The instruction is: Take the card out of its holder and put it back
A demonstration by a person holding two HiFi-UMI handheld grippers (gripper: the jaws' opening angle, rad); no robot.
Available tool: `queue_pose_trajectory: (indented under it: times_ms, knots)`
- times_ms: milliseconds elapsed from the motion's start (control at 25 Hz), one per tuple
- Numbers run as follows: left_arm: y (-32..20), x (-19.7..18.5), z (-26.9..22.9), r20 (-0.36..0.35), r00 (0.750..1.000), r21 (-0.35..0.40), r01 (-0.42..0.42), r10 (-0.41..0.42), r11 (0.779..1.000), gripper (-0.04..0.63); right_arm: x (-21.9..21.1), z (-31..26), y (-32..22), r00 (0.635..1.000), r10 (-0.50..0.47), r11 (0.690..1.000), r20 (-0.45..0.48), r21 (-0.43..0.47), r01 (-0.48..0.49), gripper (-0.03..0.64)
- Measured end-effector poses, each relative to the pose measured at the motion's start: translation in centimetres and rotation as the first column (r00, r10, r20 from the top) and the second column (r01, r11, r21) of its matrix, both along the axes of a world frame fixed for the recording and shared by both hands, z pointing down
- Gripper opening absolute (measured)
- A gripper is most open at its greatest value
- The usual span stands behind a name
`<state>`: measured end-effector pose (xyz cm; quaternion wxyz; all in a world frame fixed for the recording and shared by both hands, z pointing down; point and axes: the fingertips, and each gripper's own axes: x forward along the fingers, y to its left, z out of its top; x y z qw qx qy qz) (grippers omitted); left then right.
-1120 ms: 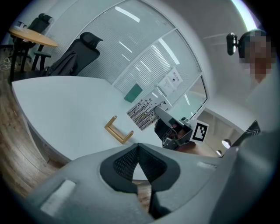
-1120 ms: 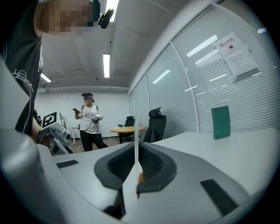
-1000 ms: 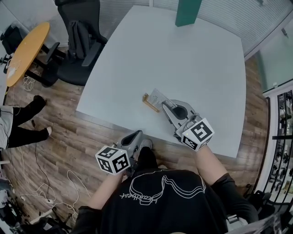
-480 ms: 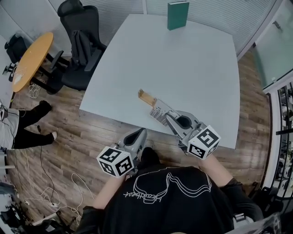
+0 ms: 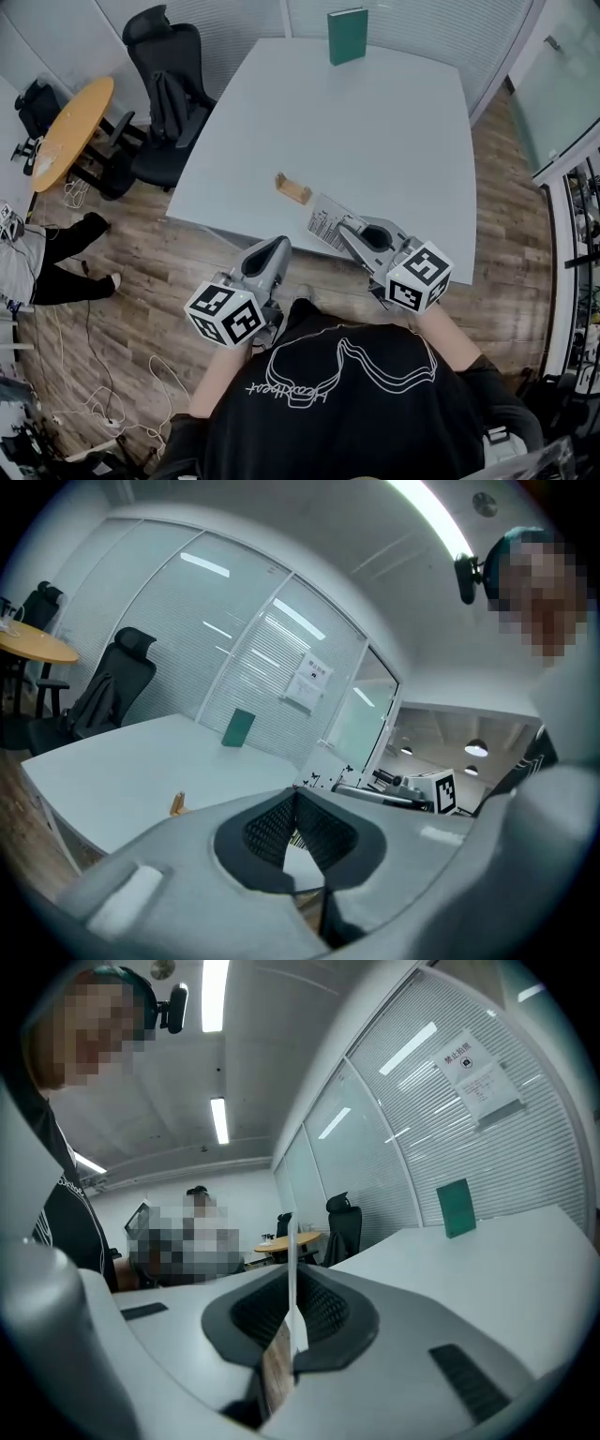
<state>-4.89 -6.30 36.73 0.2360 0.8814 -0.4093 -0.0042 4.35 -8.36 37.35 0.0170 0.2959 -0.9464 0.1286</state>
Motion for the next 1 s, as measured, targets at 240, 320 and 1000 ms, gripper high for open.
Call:
queue_pose_trajectory:
  times_ms: [240,320,1000]
  knots:
    - [0.6,0.3,-1.2,0.003,1.0,0.031,-0.013,0.013,0.999,0.012,0.1,-0.8,1.1,1.0,-0.007,1.0,0.004,0.005,0.007,0.023]
    - [0.5,0.5,-1.2,0.001,1.0,0.031,-0.019,0.019,0.999,0.012,0.4,-1.0,1.1,1.0,0.002,1.0,0.008,0.005,-0.002,0.023]
    - [-1.5,0.7,0.7,0.004,0.999,-0.007,-0.046,0.046,0.999,0.012,0.2,0.4,-0.9,1.0,0.03,0.999,-0.006,-0.013,-0.03,0.023]
